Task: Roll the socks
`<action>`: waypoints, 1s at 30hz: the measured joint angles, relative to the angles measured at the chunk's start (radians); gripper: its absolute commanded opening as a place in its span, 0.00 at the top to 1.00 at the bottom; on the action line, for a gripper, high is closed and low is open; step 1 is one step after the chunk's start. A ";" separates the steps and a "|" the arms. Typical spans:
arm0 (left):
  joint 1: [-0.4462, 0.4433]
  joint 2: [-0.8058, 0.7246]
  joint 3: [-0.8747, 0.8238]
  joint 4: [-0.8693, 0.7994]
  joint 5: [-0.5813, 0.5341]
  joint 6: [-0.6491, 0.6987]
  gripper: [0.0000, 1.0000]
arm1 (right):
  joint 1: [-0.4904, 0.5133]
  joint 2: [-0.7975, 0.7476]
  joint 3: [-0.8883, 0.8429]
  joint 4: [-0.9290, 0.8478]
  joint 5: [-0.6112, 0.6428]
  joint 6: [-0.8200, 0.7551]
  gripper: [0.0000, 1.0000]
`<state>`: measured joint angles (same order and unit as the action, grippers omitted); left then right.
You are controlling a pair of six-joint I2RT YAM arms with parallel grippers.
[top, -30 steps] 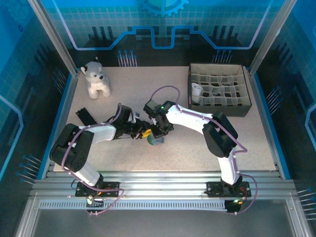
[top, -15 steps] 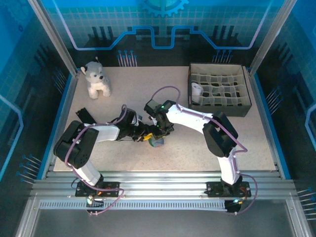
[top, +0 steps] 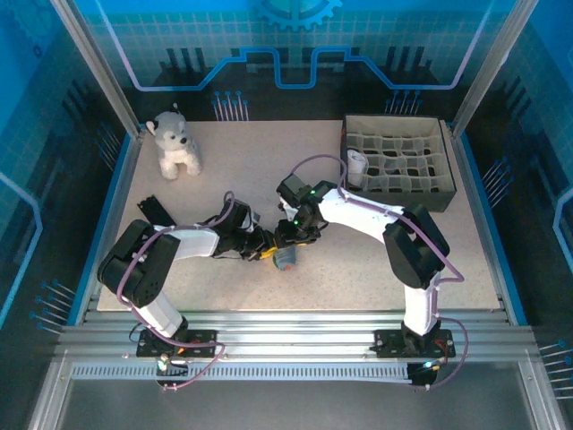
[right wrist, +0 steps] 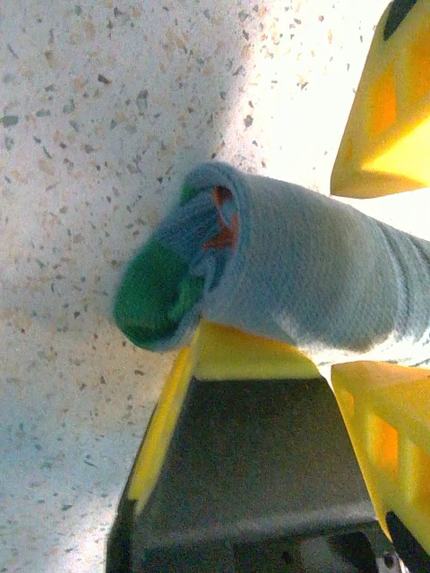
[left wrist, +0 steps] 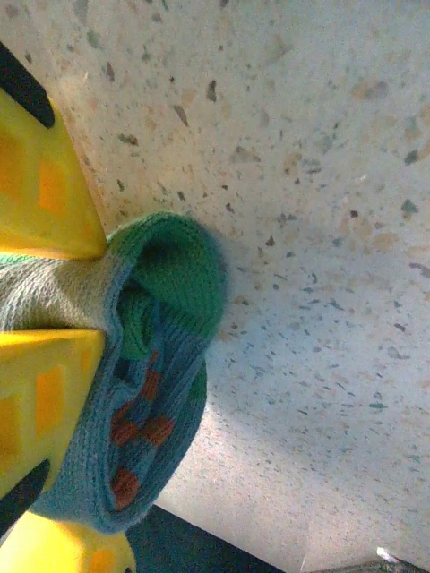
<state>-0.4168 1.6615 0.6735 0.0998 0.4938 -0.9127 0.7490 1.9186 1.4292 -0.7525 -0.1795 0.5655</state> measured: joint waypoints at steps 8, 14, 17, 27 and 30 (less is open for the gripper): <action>-0.010 0.000 0.000 -0.007 -0.011 0.003 0.75 | -0.017 -0.028 -0.085 0.076 -0.058 0.052 0.46; -0.016 0.000 0.000 -0.013 -0.017 0.007 0.75 | -0.035 -0.063 -0.151 0.137 -0.106 0.106 0.45; -0.018 0.000 0.000 -0.013 -0.019 0.007 0.75 | -0.041 -0.064 -0.172 0.161 -0.130 0.129 0.44; -0.019 0.000 0.000 -0.013 -0.019 0.007 0.76 | -0.040 -0.064 -0.212 0.189 -0.181 0.163 0.43; -0.020 0.000 0.000 -0.013 -0.020 0.007 0.76 | -0.031 -0.063 -0.212 0.189 -0.182 0.168 0.44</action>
<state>-0.4366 1.6615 0.6731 0.0864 0.4740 -0.9058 0.7181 1.8557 1.2167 -0.5632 -0.3614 0.7338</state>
